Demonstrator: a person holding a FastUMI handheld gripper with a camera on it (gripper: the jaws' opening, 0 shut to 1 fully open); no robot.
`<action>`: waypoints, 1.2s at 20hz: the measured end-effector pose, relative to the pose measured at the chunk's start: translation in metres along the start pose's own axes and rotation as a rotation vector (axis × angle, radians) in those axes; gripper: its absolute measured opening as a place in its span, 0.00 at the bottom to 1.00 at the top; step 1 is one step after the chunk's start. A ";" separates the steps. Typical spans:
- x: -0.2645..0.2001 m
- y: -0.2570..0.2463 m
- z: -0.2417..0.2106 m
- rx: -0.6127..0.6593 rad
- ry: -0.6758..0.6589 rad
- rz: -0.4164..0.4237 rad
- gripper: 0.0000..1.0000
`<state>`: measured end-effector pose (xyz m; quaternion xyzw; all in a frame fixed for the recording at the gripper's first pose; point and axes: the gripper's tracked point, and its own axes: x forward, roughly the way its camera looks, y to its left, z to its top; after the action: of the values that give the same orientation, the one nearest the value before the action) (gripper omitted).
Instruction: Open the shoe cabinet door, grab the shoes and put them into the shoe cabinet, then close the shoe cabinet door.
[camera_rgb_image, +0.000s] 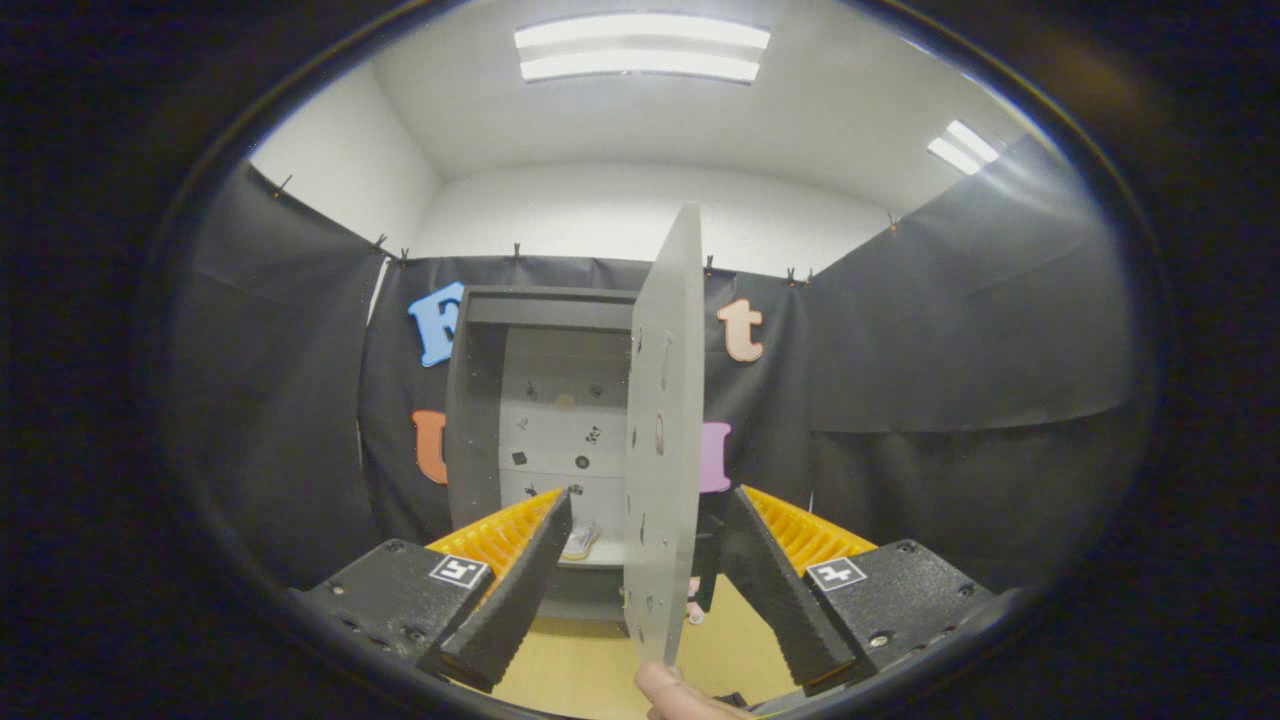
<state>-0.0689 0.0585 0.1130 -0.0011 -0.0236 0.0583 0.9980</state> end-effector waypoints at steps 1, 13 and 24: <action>0.003 -0.021 -0.003 0.008 0.013 -0.026 1.00; 0.088 -0.164 -0.067 -0.037 0.202 -0.124 1.00; 0.138 -0.129 -0.127 0.038 0.276 0.126 1.00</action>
<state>0.0894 -0.0531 -0.0069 0.0084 0.1149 0.1207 0.9860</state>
